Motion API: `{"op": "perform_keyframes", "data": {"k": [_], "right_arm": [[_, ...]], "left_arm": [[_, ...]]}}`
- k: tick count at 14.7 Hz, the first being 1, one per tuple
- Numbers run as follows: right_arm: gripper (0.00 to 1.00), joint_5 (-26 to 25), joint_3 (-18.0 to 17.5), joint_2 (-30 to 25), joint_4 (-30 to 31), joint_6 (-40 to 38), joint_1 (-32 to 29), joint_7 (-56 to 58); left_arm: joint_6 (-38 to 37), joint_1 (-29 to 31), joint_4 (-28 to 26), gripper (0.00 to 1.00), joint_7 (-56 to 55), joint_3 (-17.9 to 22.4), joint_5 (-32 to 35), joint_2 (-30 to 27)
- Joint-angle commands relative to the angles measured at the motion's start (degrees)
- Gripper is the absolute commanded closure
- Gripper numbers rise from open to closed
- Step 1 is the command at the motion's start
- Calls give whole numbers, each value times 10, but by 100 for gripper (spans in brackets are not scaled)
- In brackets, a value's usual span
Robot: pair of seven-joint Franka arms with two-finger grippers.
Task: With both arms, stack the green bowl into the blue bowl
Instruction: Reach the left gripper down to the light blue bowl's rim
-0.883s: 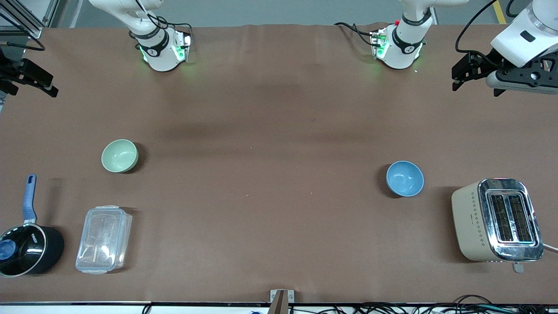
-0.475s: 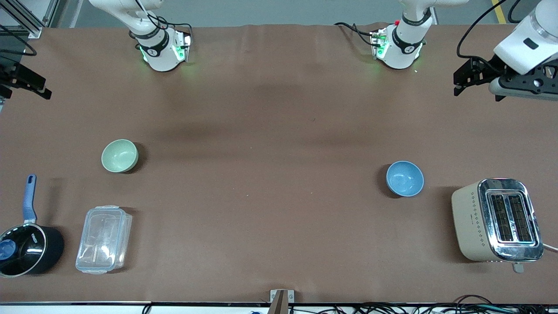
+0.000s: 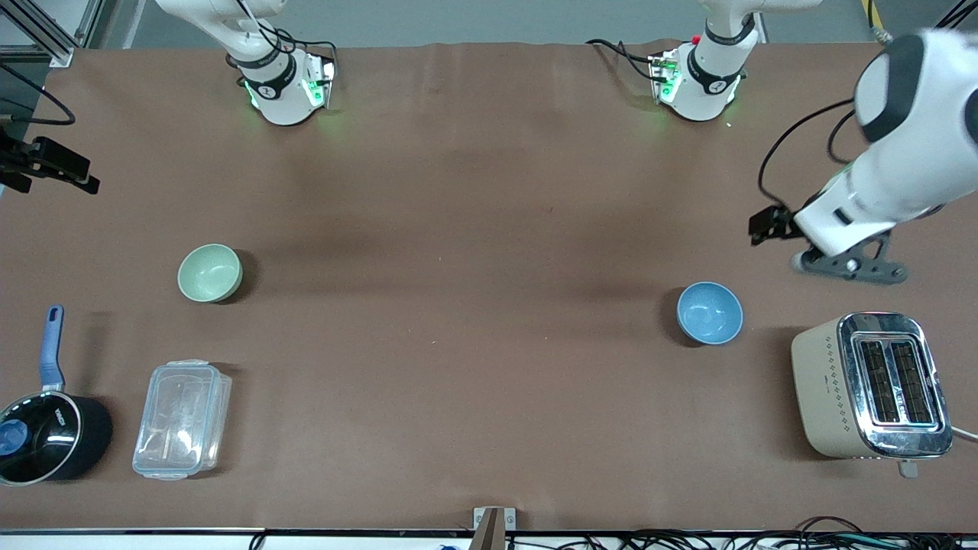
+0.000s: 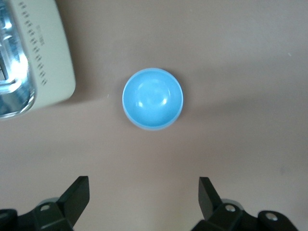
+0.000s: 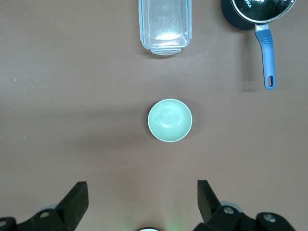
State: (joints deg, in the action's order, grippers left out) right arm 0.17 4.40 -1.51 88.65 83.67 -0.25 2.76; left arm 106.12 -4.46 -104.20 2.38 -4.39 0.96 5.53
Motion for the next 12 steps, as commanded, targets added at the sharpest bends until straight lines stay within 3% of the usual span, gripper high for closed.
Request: {"op": "perform_keyframes", "data": {"k": [1,6,9,12], "right_arm": [[0,-3,0,9,-8,1,2,6],[0,-3,1,10,65,56,-20,8],[0,-2,1,12,146,146,-54,59],[0,32,1,23,226,231,-92,117]], "left_arm": [[134,3,-109,0,-1,2,38,-10],[317,33,-172,2,-2,2,62,80],[377,52,-187,20,-4,2,63,118],[423,62,-187,35,-5,1,63,155]]}}
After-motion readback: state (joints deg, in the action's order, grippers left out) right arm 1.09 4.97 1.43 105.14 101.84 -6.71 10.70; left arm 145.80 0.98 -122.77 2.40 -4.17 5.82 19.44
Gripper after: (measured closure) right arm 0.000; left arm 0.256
